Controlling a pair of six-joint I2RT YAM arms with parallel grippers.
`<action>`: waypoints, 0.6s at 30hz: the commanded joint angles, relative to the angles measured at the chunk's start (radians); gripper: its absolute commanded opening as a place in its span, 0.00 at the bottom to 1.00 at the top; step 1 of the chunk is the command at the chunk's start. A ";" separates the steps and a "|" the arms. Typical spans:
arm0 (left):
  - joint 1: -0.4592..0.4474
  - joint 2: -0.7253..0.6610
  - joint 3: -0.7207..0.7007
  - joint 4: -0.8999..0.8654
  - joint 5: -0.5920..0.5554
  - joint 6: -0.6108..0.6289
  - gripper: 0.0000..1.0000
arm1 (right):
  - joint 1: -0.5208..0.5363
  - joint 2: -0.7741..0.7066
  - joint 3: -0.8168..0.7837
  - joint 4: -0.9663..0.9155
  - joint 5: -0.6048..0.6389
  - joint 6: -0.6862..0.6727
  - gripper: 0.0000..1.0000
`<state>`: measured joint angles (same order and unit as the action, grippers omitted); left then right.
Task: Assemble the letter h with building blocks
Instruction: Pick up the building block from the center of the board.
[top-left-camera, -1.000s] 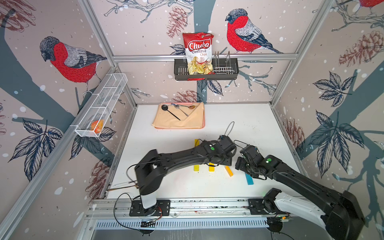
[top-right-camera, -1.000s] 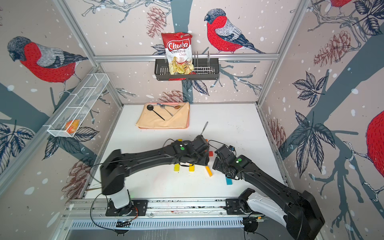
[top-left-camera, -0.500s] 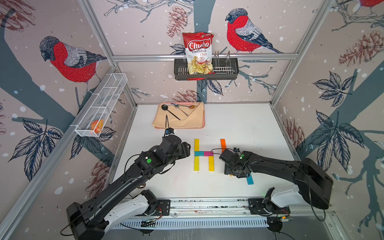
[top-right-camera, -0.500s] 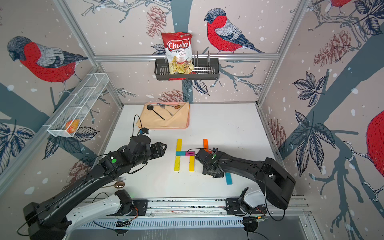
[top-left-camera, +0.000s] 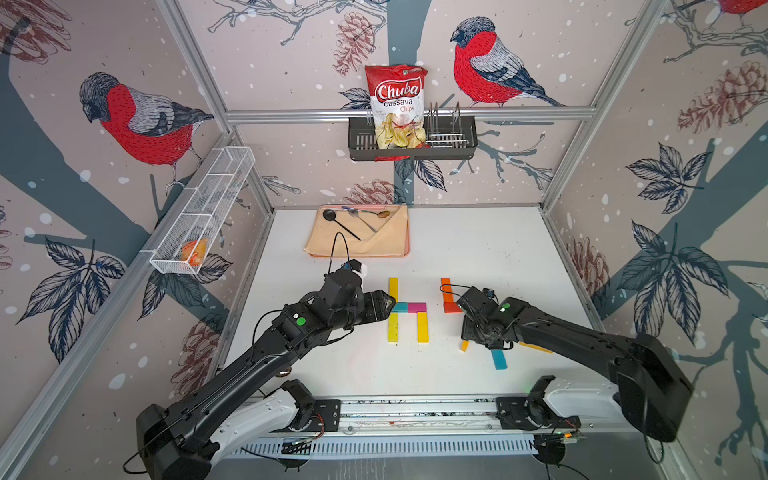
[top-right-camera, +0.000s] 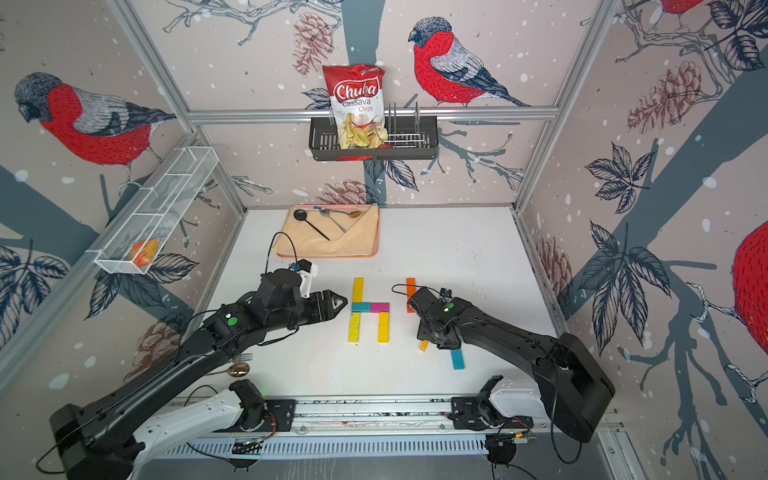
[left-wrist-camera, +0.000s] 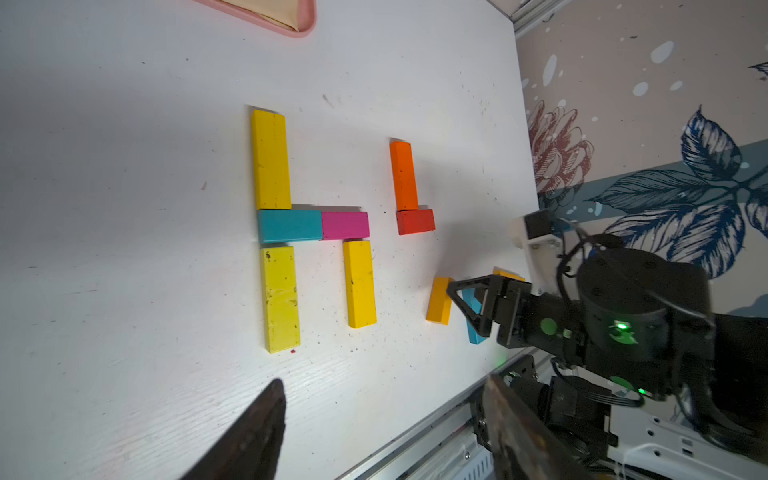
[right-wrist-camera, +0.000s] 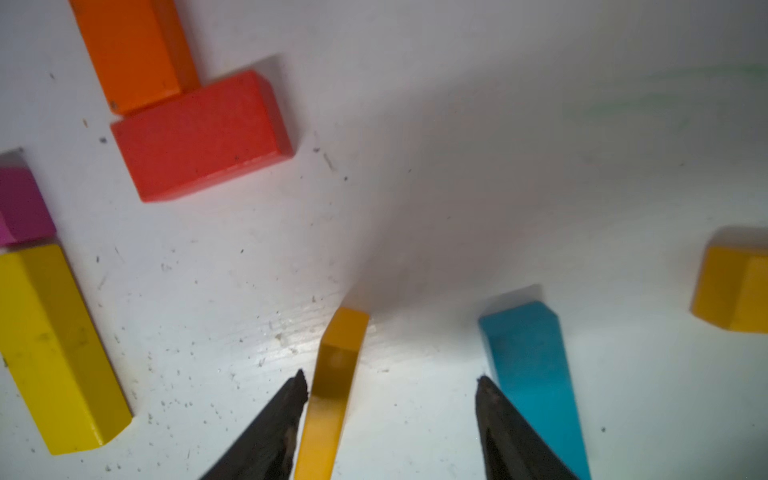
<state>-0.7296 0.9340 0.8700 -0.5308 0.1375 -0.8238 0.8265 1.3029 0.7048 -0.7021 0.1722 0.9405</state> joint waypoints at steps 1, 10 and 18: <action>0.002 -0.012 -0.006 0.036 0.028 0.021 0.73 | 0.038 0.020 0.006 0.040 -0.020 0.010 0.59; 0.004 -0.024 -0.011 0.018 0.005 0.021 0.72 | 0.121 0.157 0.090 0.126 -0.051 0.047 0.53; 0.006 -0.038 -0.016 -0.007 -0.018 0.028 0.72 | 0.143 0.178 0.188 0.014 0.045 0.031 0.67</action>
<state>-0.7273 0.9005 0.8566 -0.5335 0.1310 -0.8116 0.9756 1.4841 0.8860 -0.6109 0.1516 0.9718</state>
